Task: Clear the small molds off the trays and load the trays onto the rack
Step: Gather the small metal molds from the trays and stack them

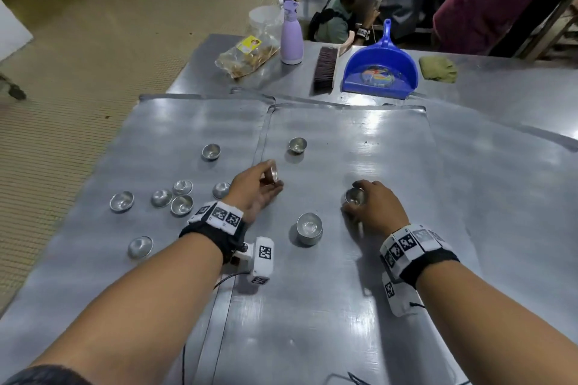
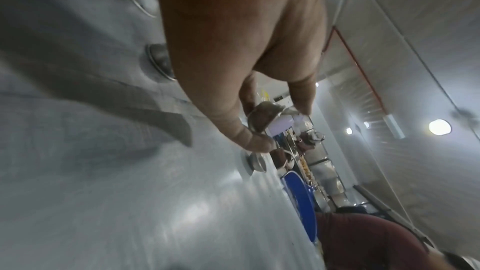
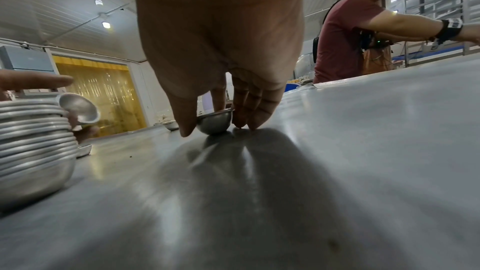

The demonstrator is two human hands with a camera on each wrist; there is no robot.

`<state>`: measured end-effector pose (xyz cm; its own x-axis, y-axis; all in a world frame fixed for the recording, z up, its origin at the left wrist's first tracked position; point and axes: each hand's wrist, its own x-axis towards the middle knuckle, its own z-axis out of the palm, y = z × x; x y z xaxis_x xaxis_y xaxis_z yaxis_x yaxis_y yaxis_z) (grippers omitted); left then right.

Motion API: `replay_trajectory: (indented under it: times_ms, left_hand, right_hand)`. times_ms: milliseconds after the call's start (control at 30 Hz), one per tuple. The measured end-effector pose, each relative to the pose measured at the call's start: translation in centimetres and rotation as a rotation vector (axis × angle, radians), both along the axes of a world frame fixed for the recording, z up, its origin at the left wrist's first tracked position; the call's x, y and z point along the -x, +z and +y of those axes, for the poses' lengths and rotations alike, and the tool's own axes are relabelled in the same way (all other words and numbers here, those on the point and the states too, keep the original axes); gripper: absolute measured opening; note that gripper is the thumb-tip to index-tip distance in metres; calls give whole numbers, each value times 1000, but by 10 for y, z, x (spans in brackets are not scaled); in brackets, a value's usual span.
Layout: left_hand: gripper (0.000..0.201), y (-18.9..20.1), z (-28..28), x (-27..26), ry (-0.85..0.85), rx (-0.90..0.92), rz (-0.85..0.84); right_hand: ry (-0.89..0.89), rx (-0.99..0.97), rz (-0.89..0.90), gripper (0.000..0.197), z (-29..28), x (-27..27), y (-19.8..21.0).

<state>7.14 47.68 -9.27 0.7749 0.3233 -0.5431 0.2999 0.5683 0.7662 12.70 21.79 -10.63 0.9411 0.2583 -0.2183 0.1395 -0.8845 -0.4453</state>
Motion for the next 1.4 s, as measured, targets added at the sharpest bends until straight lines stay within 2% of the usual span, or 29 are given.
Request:
replay_trajectory:
  times_ms: [67, 167, 233, 300, 400, 500, 700, 867, 933, 1033, 1133, 1267, 1400]
  left_hand:
    - [10, 4, 5, 9, 31, 47, -33]
    - [7, 7, 4, 22, 18, -149, -11]
    - [9, 10, 2, 30, 1, -271, -10]
    - [12, 13, 1, 39, -22, -331, -25]
    - [13, 16, 1, 51, -39, -368, -25]
    - [21, 19, 2, 59, -63, -374, -2]
    - [21, 33, 3, 71, -29, -268, -31]
    - [23, 45, 11, 82, 74, 29, -108]
    - [30, 48, 14, 86, 59, 84, -135]
    - [25, 49, 21, 90, 35, 70, -139]
    - [17, 48, 30, 91, 64, -12, -116]
    - [14, 40, 39, 86, 20, -209, -45]
    - [21, 30, 40, 74, -16, -314, 9]
  right_hand:
    - [-19, 4, 8, 59, -2, 3, 0]
    - [-37, 25, 25, 59, -4, 6, 0]
    - [-36, 37, 28, 50, -4, 8, 3]
    - [-39, 19, 29, 47, -3, 11, 9]
    - [-20, -83, -20, 41, 7, 13, 33]
    - [14, -219, -102, 52, 33, 20, 66]
    - [250, -345, -146, 54, 95, 57, 98]
    - [353, -325, -119, 53, 133, 82, 84]
    - [365, -280, -114, 54, 143, 85, 80]
    - [402, -242, -94, 63, 150, 84, 82]
    - [442, -205, -57, 77, 141, 68, 95]
    - [337, -137, -98, 56, 111, 12, 114]
    - [280, 60, -141, 45, 96, -49, 110]
